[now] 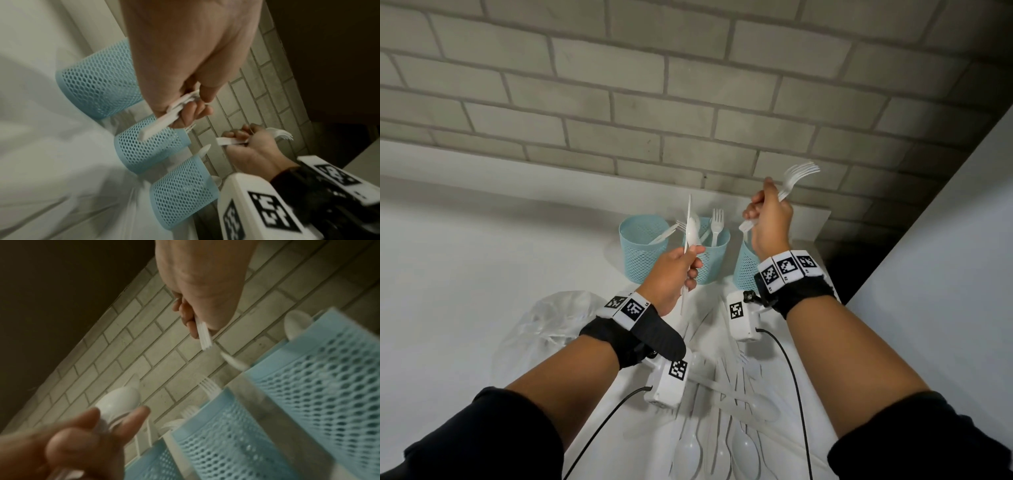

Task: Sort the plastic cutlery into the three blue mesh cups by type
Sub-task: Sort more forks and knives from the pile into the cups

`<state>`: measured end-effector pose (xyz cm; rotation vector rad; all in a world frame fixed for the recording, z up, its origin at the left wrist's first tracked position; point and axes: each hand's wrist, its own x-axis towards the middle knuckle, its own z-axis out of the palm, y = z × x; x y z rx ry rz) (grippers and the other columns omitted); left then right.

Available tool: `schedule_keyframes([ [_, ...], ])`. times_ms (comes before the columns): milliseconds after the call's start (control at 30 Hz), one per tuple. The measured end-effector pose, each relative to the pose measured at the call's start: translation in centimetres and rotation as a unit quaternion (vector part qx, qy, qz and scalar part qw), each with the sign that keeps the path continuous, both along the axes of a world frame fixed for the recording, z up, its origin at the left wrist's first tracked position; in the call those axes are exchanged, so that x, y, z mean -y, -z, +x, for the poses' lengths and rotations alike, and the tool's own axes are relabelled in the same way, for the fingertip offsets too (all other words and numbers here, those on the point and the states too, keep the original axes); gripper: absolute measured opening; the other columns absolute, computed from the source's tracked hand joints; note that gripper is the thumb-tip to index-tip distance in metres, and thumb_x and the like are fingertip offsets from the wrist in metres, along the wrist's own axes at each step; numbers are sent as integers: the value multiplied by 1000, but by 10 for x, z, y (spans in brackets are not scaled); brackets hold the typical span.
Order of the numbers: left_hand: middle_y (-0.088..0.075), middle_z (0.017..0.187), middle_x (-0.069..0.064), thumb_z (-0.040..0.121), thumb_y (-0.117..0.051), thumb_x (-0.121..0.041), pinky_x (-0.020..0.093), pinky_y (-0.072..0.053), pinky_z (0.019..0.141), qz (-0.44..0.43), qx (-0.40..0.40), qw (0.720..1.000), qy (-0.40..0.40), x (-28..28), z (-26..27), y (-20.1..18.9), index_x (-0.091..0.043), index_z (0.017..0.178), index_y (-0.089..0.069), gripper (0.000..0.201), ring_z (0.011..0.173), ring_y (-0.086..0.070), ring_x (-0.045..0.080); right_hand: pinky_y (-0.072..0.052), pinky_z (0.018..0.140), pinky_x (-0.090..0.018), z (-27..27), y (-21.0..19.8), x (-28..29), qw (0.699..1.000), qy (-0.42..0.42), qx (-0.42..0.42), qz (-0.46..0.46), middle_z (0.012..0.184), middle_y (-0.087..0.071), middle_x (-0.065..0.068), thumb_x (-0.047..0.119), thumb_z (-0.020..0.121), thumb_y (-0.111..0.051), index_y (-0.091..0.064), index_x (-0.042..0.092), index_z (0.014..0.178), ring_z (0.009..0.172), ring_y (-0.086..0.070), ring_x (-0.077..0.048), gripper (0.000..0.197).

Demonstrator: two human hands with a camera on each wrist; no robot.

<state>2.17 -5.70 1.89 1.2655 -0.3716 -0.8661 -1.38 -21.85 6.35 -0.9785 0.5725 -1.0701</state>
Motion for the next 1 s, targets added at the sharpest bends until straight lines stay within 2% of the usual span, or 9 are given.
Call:
schedule_keyframes([
  [133,-43,70,-1,100,-38,-19,18,-25,49,-14,-33,999,-14,-1,6,-1,-13,97,-58,21,56,-32,8,-35,46,-24,27,5,-14,998,-40,-49,-31,45,-44,5,24,96,-49,-44,15,60,39,-39,-9,38],
  [267,-48,72,0,101,-34,-17,16,-26,46,-21,-42,999,-21,-3,11,2,-10,113,-52,23,56,-33,7,-44,55,-21,43,21,-23,983,-66,-138,-101,54,-48,2,28,97,-47,-51,15,65,50,-49,-10,35],
  [367,-54,76,0,102,-34,-16,16,-29,49,-33,-29,999,-10,-6,14,4,-10,119,-50,25,59,-35,7,-49,71,-28,47,37,-21,958,-96,-222,-153,70,-58,-2,23,95,-51,-55,16,77,69,-57,-15,20],
  [433,-59,81,1,102,-33,-16,17,-31,52,-38,-21,999,0,-8,16,6,-9,122,-50,27,61,-37,7,-48,74,-29,46,42,-19,946,-108,-253,-170,89,-63,-8,13,90,-58,-57,12,92,82,-59,-20,3],
  [467,-61,84,2,102,-33,-16,16,-33,53,-39,-18,999,4,-9,17,7,-8,123,-50,28,62,-39,7,-48,72,-26,45,41,-20,944,-110,-262,-166,97,-63,-10,9,88,-61,-56,10,103,86,-59,-20,16],
  [600,-65,92,1,101,-38,-17,14,-40,53,-47,-29,998,8,-9,17,9,-8,122,-52,27,65,-47,6,-47,72,-18,41,30,-21,954,-128,-228,-150,116,-55,-6,1,82,-65,-39,14,132,99,-56,-16,58],
  [733,-65,90,0,97,-46,-15,12,-43,53,-56,-45,997,-6,-9,16,8,-10,110,-59,19,63,-50,3,-44,87,-18,33,16,-31,963,-83,-166,-194,118,-58,-1,13,89,-60,-45,13,127,106,-54,-9,41],
  [867,-65,88,1,94,-52,-10,11,-44,50,-76,-67,994,-30,-6,13,6,-6,111,-59,19,56,-54,0,-42,68,-3,20,12,-51,947,-94,-167,-258,94,-57,10,30,92,-55,-50,16,117,87,-56,0,29],
  [1000,-59,67,3,94,-51,-7,13,-42,45,-94,-71,993,-21,-3,8,4,-4,94,-62,11,48,-52,3,-50,52,-21,17,27,-66,918,-176,-261,-243,105,-63,-7,48,93,-44,-40,19,127,76,-63,-17,44],
])
